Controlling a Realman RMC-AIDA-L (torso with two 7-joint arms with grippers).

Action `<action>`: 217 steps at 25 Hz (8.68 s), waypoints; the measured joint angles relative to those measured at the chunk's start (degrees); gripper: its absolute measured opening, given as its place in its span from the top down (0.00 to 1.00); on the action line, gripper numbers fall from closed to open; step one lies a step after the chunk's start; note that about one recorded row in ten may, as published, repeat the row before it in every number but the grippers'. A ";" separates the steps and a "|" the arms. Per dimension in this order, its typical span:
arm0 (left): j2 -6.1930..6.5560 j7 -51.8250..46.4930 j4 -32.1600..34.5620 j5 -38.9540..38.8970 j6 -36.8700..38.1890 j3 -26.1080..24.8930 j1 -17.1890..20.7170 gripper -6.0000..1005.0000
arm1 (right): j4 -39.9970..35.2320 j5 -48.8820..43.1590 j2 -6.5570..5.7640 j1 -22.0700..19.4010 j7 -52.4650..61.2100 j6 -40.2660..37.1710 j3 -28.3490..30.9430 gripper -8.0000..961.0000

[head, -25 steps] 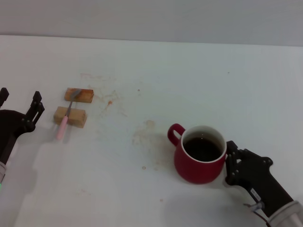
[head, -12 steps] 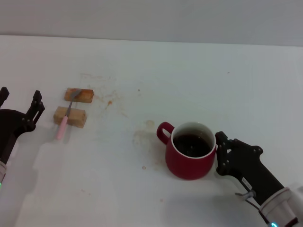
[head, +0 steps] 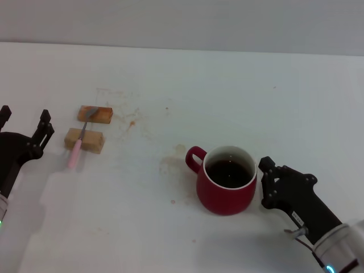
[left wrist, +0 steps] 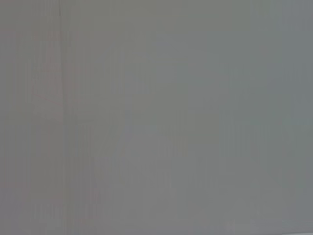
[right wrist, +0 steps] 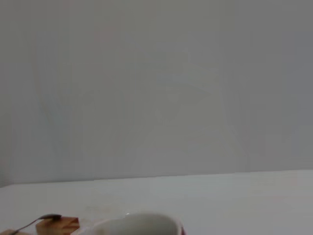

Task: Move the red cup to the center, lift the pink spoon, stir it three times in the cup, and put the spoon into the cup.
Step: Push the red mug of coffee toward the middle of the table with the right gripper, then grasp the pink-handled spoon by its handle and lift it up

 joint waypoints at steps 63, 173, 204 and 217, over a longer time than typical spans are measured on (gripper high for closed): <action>-0.09 0.09 0.04 0.01 -0.17 0.40 -0.62 0.20 | -0.65 -6.45 0.00 -2.51 -0.45 -0.66 3.48 0.99; -0.18 2.32 -3.95 -6.66 -6.73 14.28 1.80 0.61 | -8.21 -6.60 -0.44 -14.27 -0.88 -13.27 15.26 0.99; 0.26 5.04 -2.35 -7.38 7.97 19.83 3.29 0.74 | -8.05 -6.72 -0.36 -13.33 -0.88 -12.36 13.76 0.99; 0.26 5.05 -1.18 -7.31 3.67 20.80 2.17 0.37 | -8.06 -6.77 -0.36 -13.31 -0.88 -12.36 13.76 0.99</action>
